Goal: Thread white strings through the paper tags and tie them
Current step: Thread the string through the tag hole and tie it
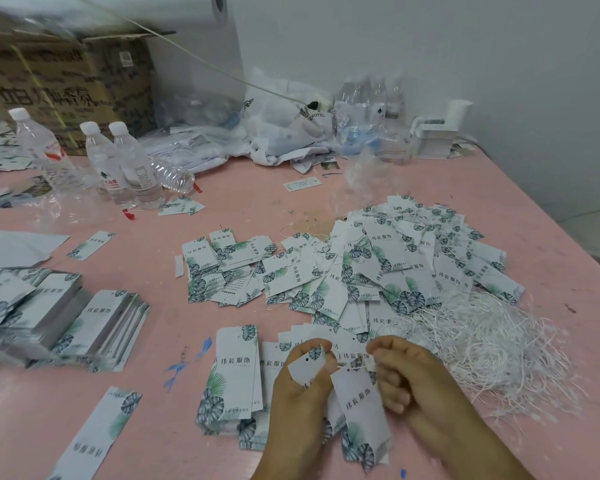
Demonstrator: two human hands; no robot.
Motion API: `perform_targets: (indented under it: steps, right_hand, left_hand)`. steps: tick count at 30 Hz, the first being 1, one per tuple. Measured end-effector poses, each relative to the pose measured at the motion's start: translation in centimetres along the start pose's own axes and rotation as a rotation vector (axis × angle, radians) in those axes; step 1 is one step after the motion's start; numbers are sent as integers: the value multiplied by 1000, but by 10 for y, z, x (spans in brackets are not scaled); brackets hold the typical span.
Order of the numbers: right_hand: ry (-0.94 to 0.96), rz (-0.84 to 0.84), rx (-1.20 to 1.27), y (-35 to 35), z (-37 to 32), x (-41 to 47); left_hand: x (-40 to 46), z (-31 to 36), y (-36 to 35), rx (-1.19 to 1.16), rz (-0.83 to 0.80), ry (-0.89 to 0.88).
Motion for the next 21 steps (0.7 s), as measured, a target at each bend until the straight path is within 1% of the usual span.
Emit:
perform_targets:
  steps: [4, 7, 8, 10, 12, 13, 16, 18, 21]
  right_hand:
    - [-107, 30, 293, 21, -9, 3]
    - [-129, 42, 570, 23, -11, 3]
    - [-115, 39, 619, 21, -11, 3]
    - [-52, 29, 598, 14, -11, 3]
    - [54, 28, 455, 4, -10, 1]
    - [111, 41, 331, 0, -9, -1]
    - [278, 131, -272, -17, -4, -13]
    - [357, 170, -562, -28, -2, -19]
    - [398, 239, -778, -34, -4, -23]
  left_hand:
    - [0, 0, 1, -13, 11, 0]
    - [-2, 2, 2, 61, 3, -54]
    - [-3, 3, 0, 91, -1, -80]
    - [-7, 0, -4, 133, -5, -100]
    - [-10, -4, -6, 219, 0, -121]
    - [-11, -5, -6, 272, -7, -139]
    - [-11, -4, -7, 361, -6, -204]
    - [-11, -2, -7, 315, 23, -194]
    - [-13, 3, -10, 140, 53, -147]
Point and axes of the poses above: each hand's wrist, its own x-axis towards the middle knuckle, its own y-axis out of the back of the hand, z = x × y, the point moved 6 cm from there along x, towards the middle knuckle, and after that the axes turned 5 degrees about -y, right-handed, at the moved point
